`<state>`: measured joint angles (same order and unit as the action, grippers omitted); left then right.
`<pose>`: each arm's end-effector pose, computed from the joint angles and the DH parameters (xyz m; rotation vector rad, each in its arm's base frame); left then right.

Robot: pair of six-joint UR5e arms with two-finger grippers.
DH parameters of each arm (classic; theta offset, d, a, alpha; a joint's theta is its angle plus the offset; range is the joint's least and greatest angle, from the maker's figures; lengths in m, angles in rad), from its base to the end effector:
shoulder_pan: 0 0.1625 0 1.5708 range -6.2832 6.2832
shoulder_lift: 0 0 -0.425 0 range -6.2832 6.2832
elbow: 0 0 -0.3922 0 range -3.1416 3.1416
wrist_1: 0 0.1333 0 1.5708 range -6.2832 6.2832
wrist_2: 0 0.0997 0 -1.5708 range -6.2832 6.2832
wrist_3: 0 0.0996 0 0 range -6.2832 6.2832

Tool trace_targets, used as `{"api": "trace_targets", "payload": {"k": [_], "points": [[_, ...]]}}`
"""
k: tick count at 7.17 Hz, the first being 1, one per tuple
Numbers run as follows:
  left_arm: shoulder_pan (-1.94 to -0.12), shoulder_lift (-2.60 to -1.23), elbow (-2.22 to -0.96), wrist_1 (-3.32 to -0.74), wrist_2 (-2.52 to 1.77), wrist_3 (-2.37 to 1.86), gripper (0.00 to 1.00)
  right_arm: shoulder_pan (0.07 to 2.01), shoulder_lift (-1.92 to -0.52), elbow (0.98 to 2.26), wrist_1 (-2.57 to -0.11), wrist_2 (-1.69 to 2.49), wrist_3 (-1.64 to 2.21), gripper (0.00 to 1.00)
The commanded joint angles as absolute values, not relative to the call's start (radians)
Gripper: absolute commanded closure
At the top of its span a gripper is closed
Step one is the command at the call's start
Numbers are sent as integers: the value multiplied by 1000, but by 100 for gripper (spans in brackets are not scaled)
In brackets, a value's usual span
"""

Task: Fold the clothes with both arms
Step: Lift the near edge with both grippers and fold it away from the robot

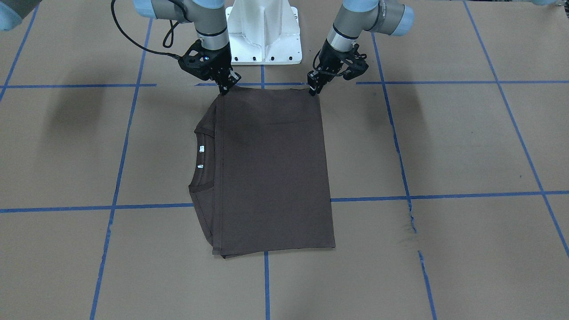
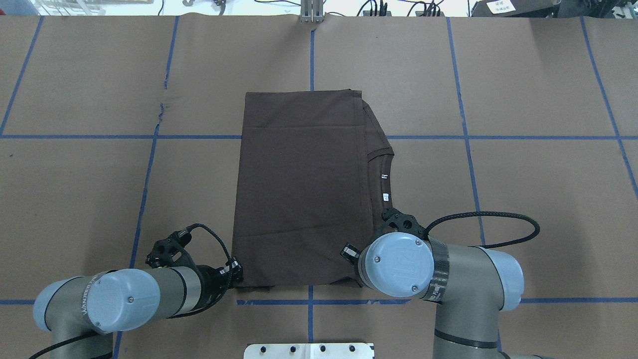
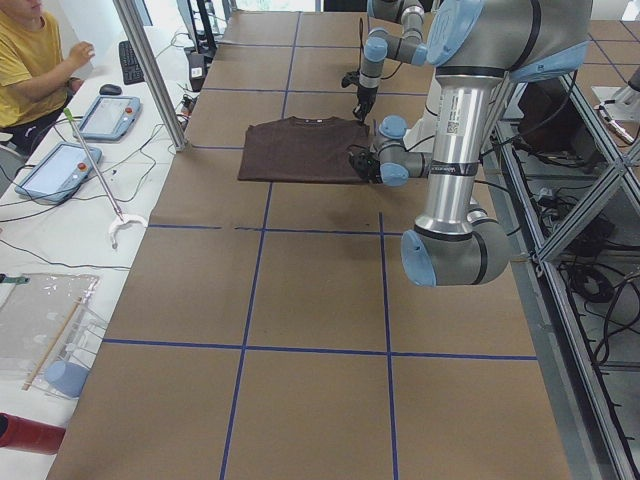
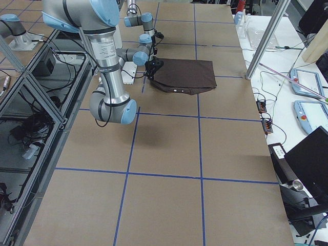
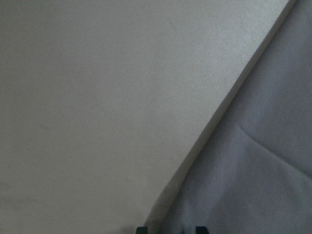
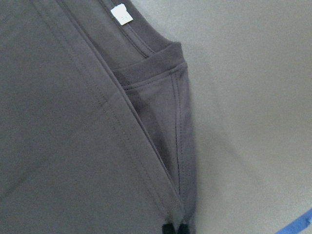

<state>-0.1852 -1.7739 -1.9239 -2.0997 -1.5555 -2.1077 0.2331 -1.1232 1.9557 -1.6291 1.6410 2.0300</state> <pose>0.5191 -0.2344 0.3300 -0.1799 1.0930 -0.6569 -0.5436 -0.2589 0.2569 -0.1563 -0.7749 0.6295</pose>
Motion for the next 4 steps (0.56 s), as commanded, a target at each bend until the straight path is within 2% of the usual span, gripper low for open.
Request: {"api": "trace_targets", "payload": {"k": [1,2,4], "points": [[-184,-1795,-1934,-2100,-1555,-2117,100,233,-1127,1957,-1629,1643,2029,100],[-184,-1789,-2001,-2099,-1555,-2120,100,235,-1134,1974,-1629,1641,2031,100],[-151,-1770,-2161,-2028,-1555,-2207,100,233,-1224,2101,-1631,1646,2034,100]]}}
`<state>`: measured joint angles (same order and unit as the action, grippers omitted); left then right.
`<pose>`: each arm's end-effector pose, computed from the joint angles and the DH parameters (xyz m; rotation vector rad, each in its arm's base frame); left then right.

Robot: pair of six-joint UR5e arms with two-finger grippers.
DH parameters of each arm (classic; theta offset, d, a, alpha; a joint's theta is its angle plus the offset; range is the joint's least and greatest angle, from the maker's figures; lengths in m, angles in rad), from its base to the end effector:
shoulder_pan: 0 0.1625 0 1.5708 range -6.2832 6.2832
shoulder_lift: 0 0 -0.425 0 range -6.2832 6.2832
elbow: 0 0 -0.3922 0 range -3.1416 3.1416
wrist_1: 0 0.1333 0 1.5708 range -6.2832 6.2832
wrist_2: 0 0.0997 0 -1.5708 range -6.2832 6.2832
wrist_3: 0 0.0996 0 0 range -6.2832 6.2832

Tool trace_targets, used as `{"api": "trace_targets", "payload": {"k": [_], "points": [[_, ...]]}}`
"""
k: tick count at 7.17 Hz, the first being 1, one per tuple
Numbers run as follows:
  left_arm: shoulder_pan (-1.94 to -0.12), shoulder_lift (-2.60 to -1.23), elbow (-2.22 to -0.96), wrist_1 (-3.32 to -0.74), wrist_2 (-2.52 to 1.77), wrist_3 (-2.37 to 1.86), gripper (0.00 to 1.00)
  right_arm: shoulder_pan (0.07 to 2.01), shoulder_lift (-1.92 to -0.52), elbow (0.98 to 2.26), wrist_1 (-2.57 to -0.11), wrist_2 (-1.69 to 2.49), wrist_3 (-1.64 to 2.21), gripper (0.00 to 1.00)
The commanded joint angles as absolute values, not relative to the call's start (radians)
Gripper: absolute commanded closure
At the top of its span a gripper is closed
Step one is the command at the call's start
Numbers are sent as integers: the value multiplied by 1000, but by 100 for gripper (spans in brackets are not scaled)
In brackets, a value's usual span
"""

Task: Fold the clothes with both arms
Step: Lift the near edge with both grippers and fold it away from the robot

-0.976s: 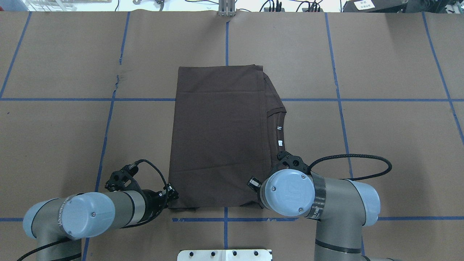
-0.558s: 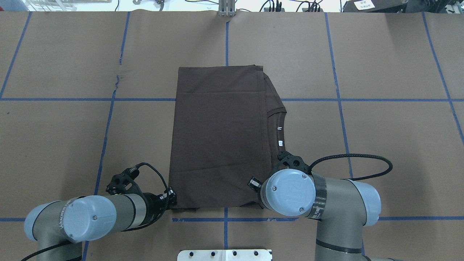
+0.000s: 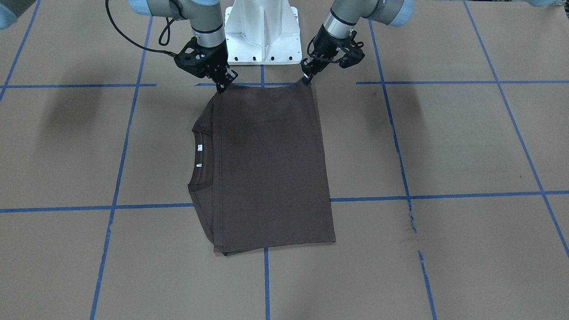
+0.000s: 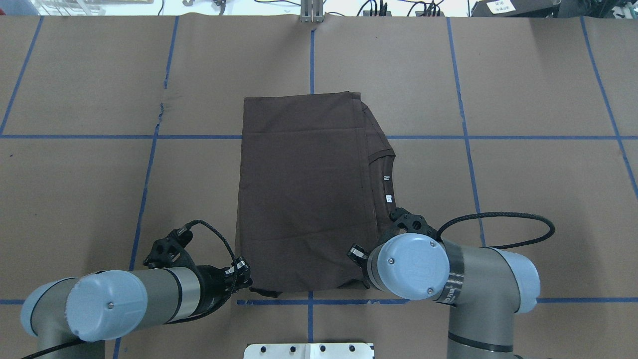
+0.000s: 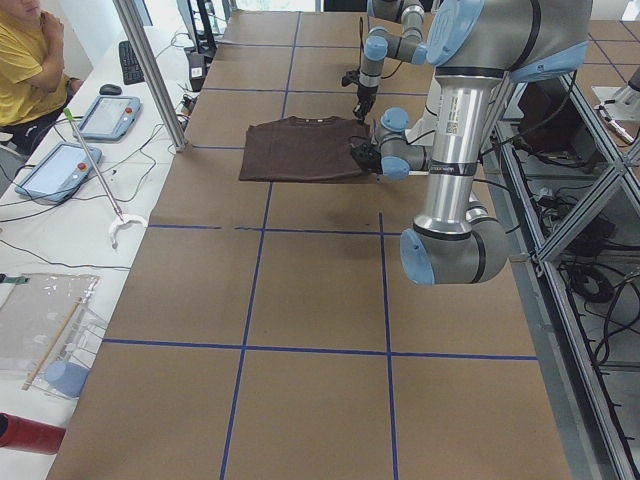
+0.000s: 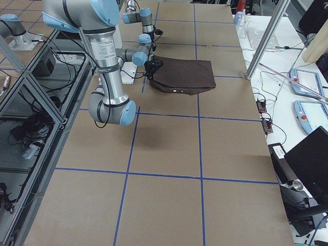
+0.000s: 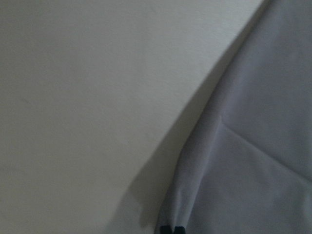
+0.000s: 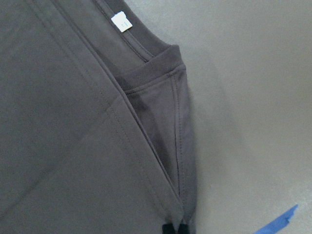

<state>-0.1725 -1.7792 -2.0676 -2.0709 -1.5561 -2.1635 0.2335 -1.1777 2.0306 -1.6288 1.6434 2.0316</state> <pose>0.4844 -0.2212 0.2666 -0.2442 1.2084 -0.6773 -0.5171 -0.2526 0.2581 -0.1612 -0.7955 0.6277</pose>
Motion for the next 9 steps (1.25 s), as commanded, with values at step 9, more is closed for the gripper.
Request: {"api": "trace_targets", "payload": {"k": [9], "points": [[-480,-1945,-2044,-1933,-1660,-1950,100,587,-916,1809,-1619,1819,2022,100]]}}
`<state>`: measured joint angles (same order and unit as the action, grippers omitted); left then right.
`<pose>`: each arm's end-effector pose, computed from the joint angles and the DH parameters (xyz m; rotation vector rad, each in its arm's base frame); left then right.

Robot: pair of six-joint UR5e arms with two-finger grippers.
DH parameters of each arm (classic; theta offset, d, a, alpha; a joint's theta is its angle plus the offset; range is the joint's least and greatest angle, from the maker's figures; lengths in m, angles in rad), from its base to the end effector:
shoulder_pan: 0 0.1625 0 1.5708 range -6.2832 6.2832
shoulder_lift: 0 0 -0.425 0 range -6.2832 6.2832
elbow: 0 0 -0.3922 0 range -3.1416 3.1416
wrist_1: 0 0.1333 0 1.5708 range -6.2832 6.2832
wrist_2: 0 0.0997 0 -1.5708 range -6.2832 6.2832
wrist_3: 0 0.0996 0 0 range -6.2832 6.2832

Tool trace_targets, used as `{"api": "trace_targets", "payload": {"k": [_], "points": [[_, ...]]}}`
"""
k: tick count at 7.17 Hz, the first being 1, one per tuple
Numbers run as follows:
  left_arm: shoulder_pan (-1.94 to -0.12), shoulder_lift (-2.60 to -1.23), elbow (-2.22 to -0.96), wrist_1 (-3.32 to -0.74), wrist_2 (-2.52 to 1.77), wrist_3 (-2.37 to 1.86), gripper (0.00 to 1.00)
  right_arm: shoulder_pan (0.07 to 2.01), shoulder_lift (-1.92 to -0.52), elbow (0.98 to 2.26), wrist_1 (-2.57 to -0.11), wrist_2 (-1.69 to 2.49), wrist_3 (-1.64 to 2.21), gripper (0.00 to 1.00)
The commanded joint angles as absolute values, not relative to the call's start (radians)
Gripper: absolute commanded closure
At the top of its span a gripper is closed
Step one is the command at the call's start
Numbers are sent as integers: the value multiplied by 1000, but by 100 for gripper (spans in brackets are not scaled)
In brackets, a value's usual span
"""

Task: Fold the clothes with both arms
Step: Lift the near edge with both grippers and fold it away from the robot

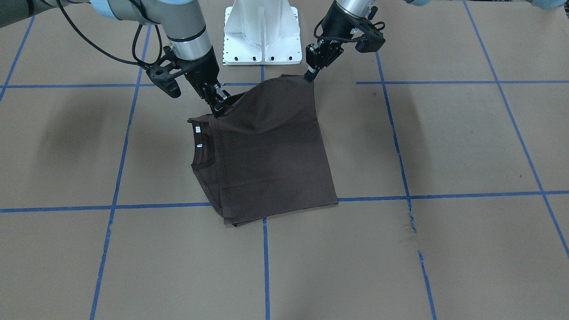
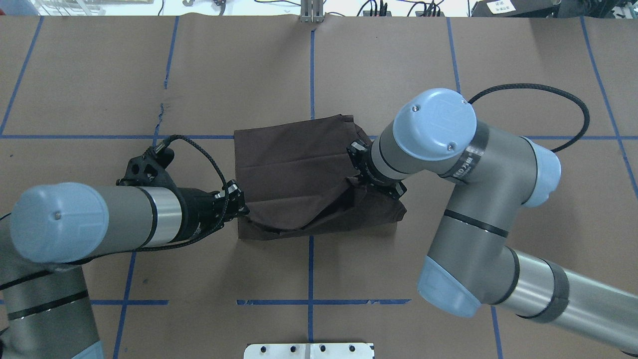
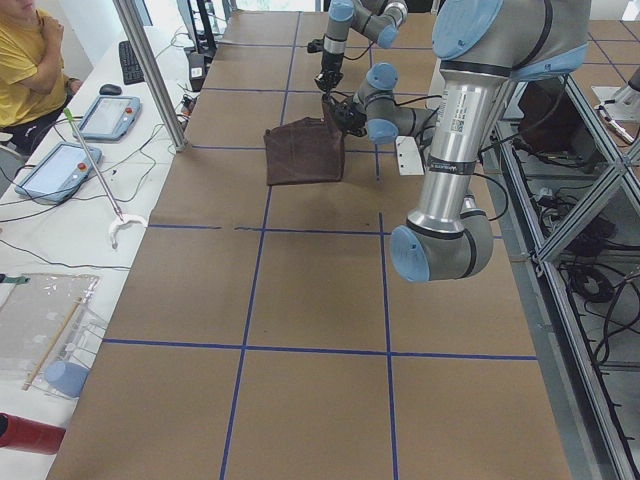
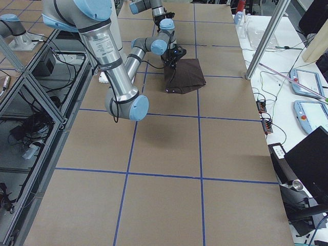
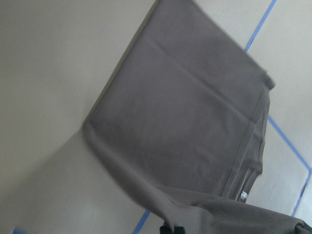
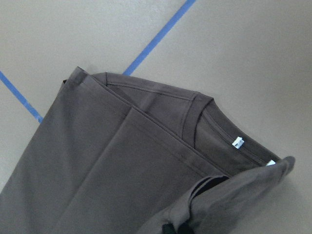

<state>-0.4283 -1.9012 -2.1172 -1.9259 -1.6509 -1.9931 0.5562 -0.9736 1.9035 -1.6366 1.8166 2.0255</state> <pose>0.4169 -0.3281 0.2020 -0.0676 1.2606 -0.6887 -0.4619 -0.4156 0.1865 -0.1923 -0.8979 0.8356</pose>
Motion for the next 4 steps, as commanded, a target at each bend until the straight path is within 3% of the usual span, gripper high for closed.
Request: {"api": "trace_targets", "payload": {"k": [1,2,3,4], "points": [[-536,-1971,-1967,-1939,-1660,-1886,100,613,-901,1728,-1542,1830,2020,100],[-572,-2003,-1866,-1983,-1657,-1837,100,638,-847,1574,-1428,1845,2013,100],[-628,-2064,-1651,-2126,-1654,-1795,100,687,-750,1369,-1348,1908,1975,100],[-700,-2121,-1408,-2292,-1652,-1702,56,725,-685,1185,-1259,1914,1833,7]]}}
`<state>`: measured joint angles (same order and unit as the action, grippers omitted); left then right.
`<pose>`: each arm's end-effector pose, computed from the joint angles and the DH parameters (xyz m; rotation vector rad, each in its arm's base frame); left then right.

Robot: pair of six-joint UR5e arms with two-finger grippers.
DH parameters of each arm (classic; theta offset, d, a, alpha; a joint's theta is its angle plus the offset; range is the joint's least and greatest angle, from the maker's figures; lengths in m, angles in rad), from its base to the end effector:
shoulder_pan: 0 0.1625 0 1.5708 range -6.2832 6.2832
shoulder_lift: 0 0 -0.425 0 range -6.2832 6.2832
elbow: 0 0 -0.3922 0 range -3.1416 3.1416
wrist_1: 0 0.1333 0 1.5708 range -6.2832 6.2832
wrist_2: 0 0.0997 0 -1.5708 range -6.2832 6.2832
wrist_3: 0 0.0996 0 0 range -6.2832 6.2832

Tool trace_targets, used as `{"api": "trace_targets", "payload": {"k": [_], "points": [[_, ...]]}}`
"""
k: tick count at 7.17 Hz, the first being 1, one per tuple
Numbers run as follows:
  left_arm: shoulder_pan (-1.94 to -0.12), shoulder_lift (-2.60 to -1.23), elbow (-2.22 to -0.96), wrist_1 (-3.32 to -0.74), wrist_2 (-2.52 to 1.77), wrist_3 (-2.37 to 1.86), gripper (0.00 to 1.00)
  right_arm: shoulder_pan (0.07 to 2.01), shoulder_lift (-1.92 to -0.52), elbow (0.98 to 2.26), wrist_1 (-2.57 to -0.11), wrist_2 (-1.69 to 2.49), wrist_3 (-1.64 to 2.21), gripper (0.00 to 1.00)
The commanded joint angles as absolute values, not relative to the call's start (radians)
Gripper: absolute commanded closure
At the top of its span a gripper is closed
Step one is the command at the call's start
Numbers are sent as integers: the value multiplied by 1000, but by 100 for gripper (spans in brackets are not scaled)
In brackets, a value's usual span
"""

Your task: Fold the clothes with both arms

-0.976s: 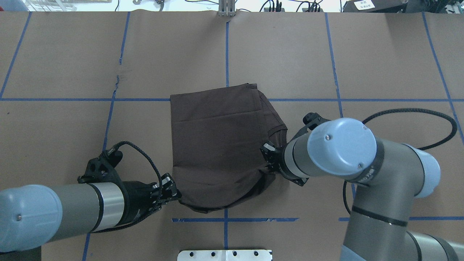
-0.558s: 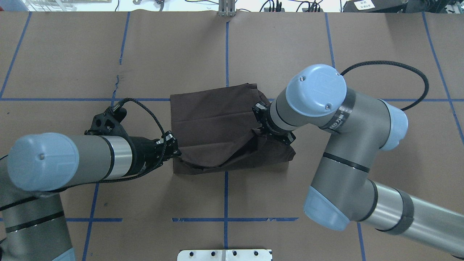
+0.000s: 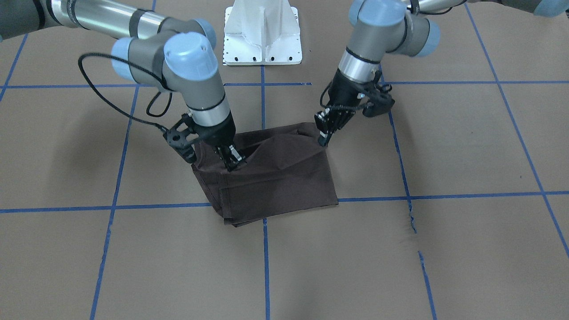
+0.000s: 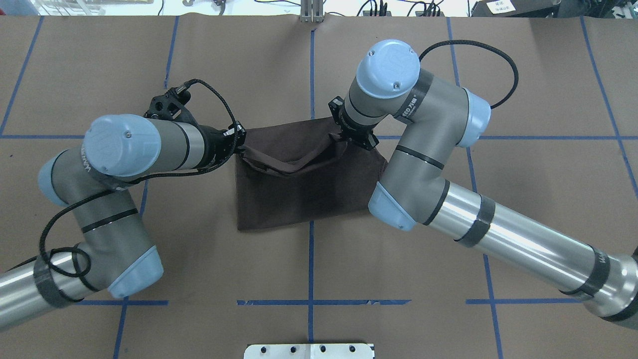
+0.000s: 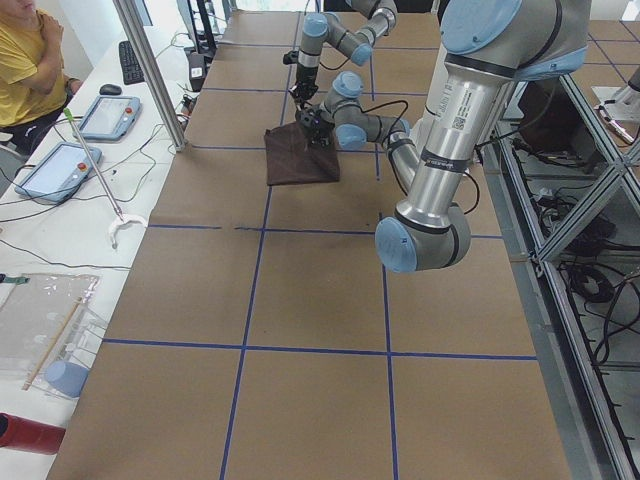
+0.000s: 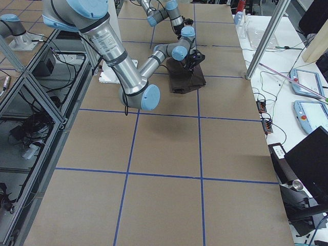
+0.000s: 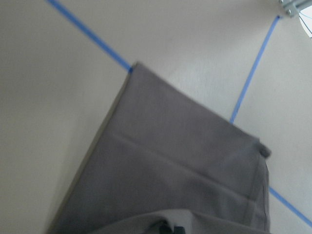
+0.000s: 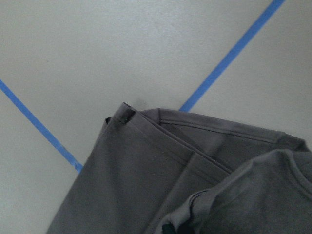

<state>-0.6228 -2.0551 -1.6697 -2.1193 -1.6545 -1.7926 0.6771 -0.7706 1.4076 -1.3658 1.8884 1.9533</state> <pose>0.4611 -0.4850 0.2746 0.1558 1.1502 -0.7031 -0.5261 -0.5541 0.2139 -0.1785 -0.8982 0.8540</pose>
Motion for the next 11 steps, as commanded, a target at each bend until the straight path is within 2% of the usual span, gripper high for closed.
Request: {"api": "trace_targets", "payload": {"k": [1,4,5,7,8,11], "points": [[-744,-2138,-1319,-2349,-1651,-1615,33,779,-669,1146,-1237,1920,1721,0],[-791,-2128,-1389,-2338,-1664,-1608,34,831,-686,1164,-1243,1980,1643,0],[-820,-2100,-1423,-2338,-1730,-1597,36,871,-742,1208,-1244,2030,1606,0],[-949,-1941,-1555,-2336,-1979,-1272,36,1006,-964,1340,-1244,2167,1200,0],[-1032,-1887,-1562,-2333,-2093,-1117,36,1099,-1067,1379,-1243,2216,984,0],[-1256,-1721,-1571,-2272,-2261,-560,36,1297,-1231,1378,-1317,2240,341,0]]}}
